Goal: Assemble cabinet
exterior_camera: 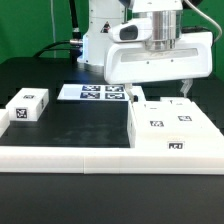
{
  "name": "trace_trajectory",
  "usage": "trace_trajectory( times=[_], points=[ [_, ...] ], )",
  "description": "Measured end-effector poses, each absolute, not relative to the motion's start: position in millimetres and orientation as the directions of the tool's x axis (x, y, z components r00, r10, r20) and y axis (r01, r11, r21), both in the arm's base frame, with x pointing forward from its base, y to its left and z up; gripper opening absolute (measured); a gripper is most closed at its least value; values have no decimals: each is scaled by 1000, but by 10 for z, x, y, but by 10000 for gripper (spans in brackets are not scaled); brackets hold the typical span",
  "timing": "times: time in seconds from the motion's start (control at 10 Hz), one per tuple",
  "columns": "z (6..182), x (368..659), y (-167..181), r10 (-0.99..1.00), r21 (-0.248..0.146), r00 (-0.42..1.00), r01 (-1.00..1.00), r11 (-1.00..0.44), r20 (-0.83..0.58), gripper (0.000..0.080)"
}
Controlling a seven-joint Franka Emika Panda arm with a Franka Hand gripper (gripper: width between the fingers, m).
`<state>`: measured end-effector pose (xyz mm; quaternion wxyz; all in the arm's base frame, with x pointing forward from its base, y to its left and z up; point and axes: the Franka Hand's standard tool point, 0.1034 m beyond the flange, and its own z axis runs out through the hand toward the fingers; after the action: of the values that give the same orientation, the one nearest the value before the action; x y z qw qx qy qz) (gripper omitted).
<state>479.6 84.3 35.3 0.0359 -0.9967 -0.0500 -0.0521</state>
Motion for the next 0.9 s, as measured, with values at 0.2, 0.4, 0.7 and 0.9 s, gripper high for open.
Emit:
trace_trajectory(
  times=[0.2,0.4,0.7,0.9],
  points=[
    [385,4933,827,101,-66,988,109,-992,121,797],
    [390,4997,787,98,-65,988,106,-992,115,797],
    [384,4990,795,100,-66,988,108,-992,114,797],
    [384,4990,796,100,-66,988,108,-992,114,797]
  ],
)
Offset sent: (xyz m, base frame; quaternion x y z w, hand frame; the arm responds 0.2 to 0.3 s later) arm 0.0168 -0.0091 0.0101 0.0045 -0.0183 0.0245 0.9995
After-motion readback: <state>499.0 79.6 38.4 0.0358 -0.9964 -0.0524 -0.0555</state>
